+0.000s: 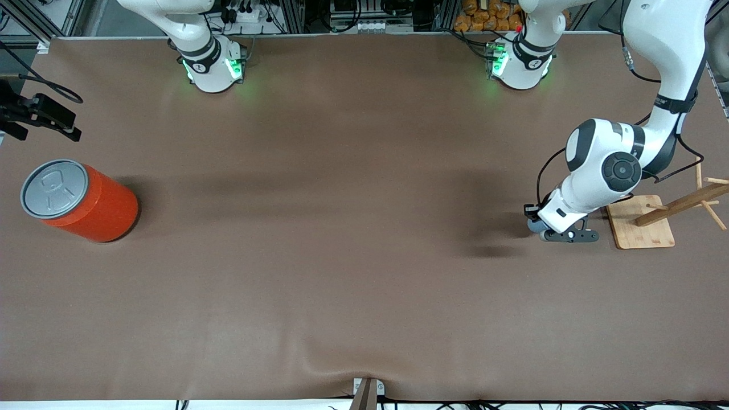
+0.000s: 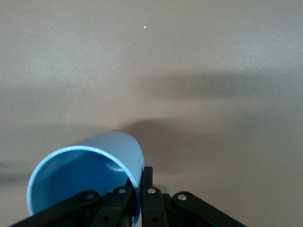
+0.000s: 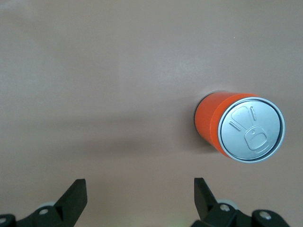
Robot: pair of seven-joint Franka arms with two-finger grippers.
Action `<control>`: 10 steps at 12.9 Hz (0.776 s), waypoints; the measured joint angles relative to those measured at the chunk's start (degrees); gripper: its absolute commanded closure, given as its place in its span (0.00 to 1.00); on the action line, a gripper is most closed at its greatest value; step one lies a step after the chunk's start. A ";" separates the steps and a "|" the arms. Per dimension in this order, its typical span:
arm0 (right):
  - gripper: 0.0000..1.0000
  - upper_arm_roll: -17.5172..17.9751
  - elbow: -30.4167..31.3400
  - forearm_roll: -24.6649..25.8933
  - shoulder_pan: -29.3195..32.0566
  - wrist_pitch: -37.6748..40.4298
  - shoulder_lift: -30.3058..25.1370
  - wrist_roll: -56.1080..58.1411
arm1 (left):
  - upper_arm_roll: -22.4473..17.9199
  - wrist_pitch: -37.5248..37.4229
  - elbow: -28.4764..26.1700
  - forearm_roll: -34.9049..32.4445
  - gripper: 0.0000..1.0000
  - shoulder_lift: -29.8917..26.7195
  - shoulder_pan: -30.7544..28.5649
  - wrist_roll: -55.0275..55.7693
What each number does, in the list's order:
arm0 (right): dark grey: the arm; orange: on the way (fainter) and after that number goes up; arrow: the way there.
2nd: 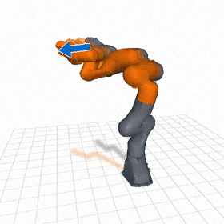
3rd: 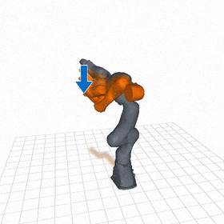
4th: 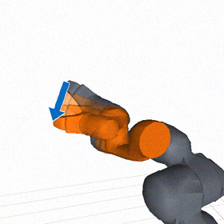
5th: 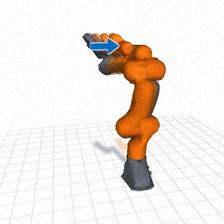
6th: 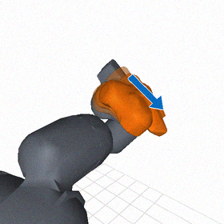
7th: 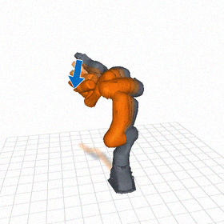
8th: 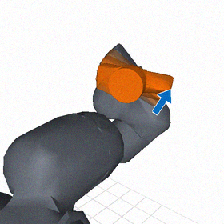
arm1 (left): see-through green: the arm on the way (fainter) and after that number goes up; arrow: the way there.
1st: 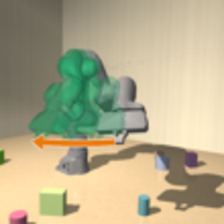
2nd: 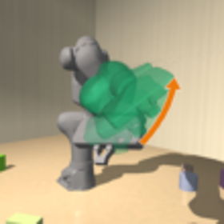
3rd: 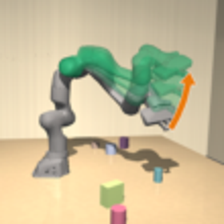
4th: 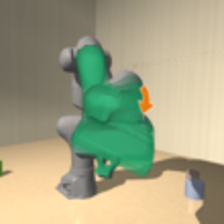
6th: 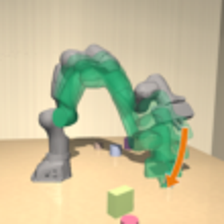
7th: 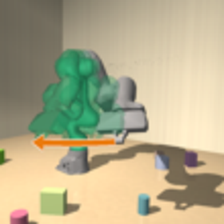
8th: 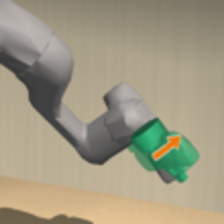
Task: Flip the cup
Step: 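Rotate the cup upright with the left gripper and release it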
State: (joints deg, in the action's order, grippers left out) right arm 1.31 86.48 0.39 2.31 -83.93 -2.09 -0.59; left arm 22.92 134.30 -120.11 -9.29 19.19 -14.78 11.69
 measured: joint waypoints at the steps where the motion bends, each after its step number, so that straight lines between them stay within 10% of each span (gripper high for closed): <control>1: 0.00 0.00 0.00 0.00 0.00 0.05 0.00 0.00 | 0.02 0.00 0.01 -0.07 0.00 0.04 0.01 0.00; 7: 0.00 0.00 0.03 0.00 0.00 0.19 0.00 0.01 | 0.35 -2.52 2.81 -0.24 0.00 -3.46 -0.02 0.01; 10: 0.00 -0.01 0.04 0.00 0.00 0.23 0.00 0.01 | 1.57 -19.77 12.56 -0.24 0.00 -9.45 0.01 0.01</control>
State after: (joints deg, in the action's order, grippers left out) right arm 1.30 86.52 0.39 2.31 -83.70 -2.09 -0.58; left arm 24.49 114.53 -107.55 -9.53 9.75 -14.77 11.70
